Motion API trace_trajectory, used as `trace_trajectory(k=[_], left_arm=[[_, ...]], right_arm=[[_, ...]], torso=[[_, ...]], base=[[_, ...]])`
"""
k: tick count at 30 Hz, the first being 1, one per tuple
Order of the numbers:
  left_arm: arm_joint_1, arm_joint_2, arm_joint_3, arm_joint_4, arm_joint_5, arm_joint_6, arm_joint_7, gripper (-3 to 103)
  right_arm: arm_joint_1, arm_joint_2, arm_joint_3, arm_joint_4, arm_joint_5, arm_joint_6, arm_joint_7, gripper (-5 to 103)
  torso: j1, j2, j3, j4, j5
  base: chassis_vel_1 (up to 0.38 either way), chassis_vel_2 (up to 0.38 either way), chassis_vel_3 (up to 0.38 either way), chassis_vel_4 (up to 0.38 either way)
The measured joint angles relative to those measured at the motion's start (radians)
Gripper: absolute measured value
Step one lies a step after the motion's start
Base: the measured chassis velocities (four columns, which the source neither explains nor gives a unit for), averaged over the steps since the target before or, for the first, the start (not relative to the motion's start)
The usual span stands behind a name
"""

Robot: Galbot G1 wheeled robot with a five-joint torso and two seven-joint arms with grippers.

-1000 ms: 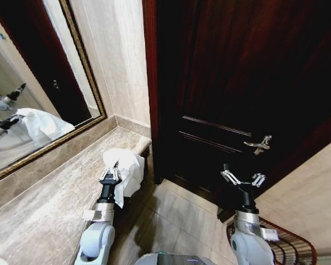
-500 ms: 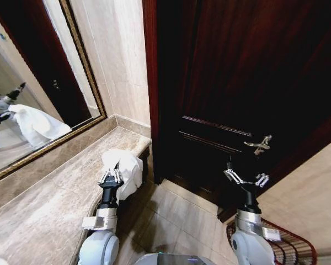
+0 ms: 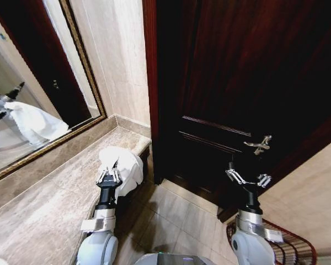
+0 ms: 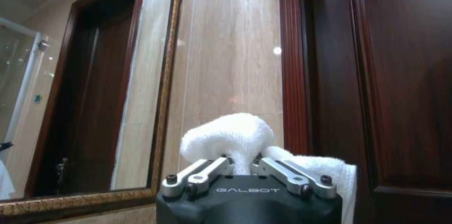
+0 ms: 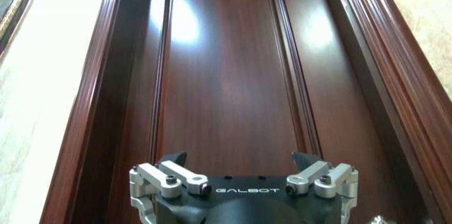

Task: Discard the used towel into the hamper.

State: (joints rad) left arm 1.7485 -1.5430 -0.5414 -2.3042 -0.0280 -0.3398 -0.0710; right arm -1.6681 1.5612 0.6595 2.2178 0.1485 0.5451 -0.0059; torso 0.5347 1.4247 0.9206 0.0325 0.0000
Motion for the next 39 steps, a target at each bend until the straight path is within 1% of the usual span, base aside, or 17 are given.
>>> trace_trajectory(k=[7, 10, 13, 31, 39], left_arm=[[-0.012, -0.009, -0.009, 0.01, 0.004, -0.018, 0.0, 6], [-0.027, -0.014, -0.026, 0.016, 0.016, -0.056, 0.008, 6], [-0.033, -0.013, -0.032, 0.023, 0.022, -0.066, 0.008, 6], [-0.045, -0.011, -0.013, 0.046, 0.037, -0.066, 0.004, 6], [-0.045, -0.011, -0.013, 0.046, 0.034, -0.065, 0.004, 6]], right_arm=[[0.0, -0.002, 0.002, -0.004, 0.001, 0.012, -0.014, 100], [0.006, 0.0, 0.002, -0.008, -0.004, 0.021, -0.017, 100], [0.005, 0.005, 0.001, -0.011, -0.009, 0.026, -0.019, 100], [0.002, 0.007, 0.01, -0.027, -0.015, 0.04, -0.016, 100], [0.004, 0.007, 0.01, -0.038, -0.015, 0.04, -0.019, 100]], torso=[[0.0, 0.0, 0.0, 0.0001, 0.0], [0.0, 0.0, 0.0, 0.0, 0.0002], [0.0, 0.0, 0.0, 0.0001, 0.0001], [0.0, 0.0, 0.0, 0.0, 0.0], [0.0, 0.0, 0.0, 0.0001, 0.0001]], base=[[-0.022, -0.027, 0.021, 0.02], [-0.037, -0.057, 0.056, 0.036], [-0.012, -0.021, 0.017, 0.006], [-0.01, -0.013, -0.008, -0.009], [-0.078, -0.083, -0.083, -0.079]])
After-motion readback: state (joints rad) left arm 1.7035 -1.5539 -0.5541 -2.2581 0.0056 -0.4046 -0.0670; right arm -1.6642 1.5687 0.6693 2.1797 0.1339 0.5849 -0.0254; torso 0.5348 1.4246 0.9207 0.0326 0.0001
